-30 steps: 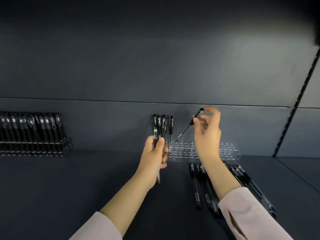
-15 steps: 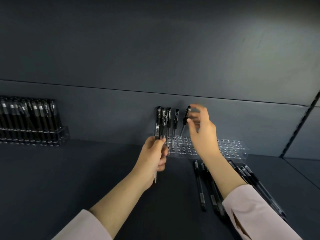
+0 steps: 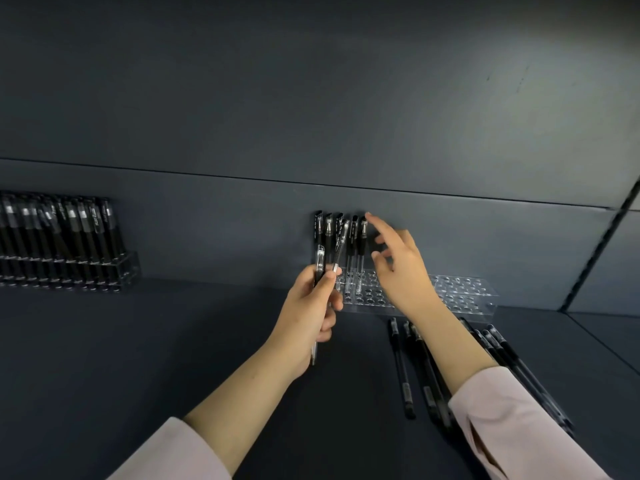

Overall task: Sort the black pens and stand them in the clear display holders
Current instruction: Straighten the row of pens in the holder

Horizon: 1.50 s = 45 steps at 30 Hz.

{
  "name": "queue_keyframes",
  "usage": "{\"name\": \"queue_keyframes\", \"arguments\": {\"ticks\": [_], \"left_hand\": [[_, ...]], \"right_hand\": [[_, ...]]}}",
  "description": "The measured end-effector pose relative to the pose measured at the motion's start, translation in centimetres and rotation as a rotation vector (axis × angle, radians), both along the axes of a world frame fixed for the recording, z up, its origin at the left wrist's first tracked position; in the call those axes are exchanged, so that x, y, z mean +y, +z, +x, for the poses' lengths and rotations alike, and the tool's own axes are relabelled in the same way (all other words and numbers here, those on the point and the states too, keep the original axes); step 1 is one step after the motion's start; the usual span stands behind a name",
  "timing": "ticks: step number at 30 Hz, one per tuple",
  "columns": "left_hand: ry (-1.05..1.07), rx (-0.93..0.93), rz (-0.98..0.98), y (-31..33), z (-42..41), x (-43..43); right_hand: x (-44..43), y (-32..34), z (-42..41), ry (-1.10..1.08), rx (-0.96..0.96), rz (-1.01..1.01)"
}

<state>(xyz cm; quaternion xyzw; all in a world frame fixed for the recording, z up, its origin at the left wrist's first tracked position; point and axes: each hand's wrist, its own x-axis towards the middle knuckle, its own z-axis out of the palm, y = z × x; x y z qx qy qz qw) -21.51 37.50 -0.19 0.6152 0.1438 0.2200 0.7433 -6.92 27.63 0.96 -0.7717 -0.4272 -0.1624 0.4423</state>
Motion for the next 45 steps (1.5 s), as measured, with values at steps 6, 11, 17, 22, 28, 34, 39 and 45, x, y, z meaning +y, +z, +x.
{"name": "queue_keyframes", "arguments": {"ticks": [6,11,17,22,28,34,39,45], "left_hand": [[-0.005,-0.016,0.014,0.2,0.0,0.1],[-0.008,-0.033,0.029,0.4,-0.2,0.1],[-0.050,-0.035,0.022,0.6,-0.5,-0.4],[-0.110,-0.046,0.040,0.8,-0.7,-0.9],[-0.131,-0.007,0.096,1.0,-0.7,-1.1],[-0.028,0.089,0.014,0.8,-0.3,-0.8],[0.010,0.056,-0.056,0.9,-0.2,-0.4],[-0.001,-0.110,0.032,1.3,-0.9,-1.0]], "right_hand": [[-0.6,0.3,-0.6,-0.019,0.040,0.089],[-1.2,1.0,-1.5,-0.010,0.189,0.240],[-1.3,2.3,-3.6,0.125,0.434,0.346],[-1.0,3.0,-4.5,0.353,0.776,0.491],[-1.1,3.1,-4.5,0.348,0.786,0.551],[-2.3,3.4,-3.3,0.080,0.639,0.930],[-2.5,2.4,-3.1,-0.136,0.329,0.794],[-2.1,2.3,-3.0,-0.168,0.204,0.657]]}}
